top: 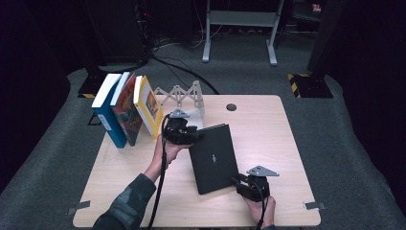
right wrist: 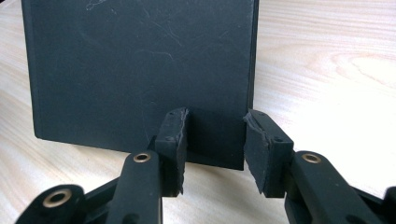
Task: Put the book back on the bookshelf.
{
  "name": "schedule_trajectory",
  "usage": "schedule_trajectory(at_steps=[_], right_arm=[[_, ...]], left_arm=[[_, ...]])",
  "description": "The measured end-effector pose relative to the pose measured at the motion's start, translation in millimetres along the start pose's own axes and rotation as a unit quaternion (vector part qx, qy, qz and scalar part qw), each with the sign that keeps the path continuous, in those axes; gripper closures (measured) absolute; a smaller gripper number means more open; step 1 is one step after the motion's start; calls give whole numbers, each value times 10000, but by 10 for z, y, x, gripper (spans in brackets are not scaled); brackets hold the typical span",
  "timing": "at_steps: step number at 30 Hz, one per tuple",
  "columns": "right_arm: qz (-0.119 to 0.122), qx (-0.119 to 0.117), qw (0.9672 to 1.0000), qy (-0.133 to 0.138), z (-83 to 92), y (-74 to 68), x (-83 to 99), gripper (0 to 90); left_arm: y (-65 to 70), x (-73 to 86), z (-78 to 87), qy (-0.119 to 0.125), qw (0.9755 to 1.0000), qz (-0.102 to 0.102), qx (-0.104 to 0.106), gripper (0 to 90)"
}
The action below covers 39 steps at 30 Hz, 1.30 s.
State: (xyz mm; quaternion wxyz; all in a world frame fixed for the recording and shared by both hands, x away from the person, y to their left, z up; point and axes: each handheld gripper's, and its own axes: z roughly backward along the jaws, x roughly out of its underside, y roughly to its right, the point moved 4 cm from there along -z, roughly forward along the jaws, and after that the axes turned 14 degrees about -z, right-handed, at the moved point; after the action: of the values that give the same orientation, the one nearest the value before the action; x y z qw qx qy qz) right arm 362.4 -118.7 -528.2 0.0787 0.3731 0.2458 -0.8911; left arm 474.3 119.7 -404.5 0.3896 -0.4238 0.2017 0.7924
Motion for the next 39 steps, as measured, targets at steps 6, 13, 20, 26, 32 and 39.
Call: schedule_trajectory(at_steps=[6, 13, 20, 26, 32, 39], right_arm=[[18, 32, 10000, 64, -33, -6, -8, 603], [-14, 45, 9999, 149, -94, -17, -7, 603], [-19, 35, 9998, 212, -168, -8, -39, 602], [-49, 16, 9997, 236, -227, -5, -57, 603], [-14, 77, 9996, 255, -307, -13, -84, 604], [24, 67, 9998, 190, -421, -2, -110, 600]], left_arm=[[31, -19, 54, 131, 9997, 107, -151, 596], [118, -104, 135, 231, 9994, -129, -228, 603], [174, -133, 195, 253, 9983, -318, -420, 602], [260, -207, 246, 382, 9977, -413, -374, 602], [362, -248, 298, 416, 9957, -674, -473, 603], [516, -238, 387, 457, 9945, -863, -381, 609]])
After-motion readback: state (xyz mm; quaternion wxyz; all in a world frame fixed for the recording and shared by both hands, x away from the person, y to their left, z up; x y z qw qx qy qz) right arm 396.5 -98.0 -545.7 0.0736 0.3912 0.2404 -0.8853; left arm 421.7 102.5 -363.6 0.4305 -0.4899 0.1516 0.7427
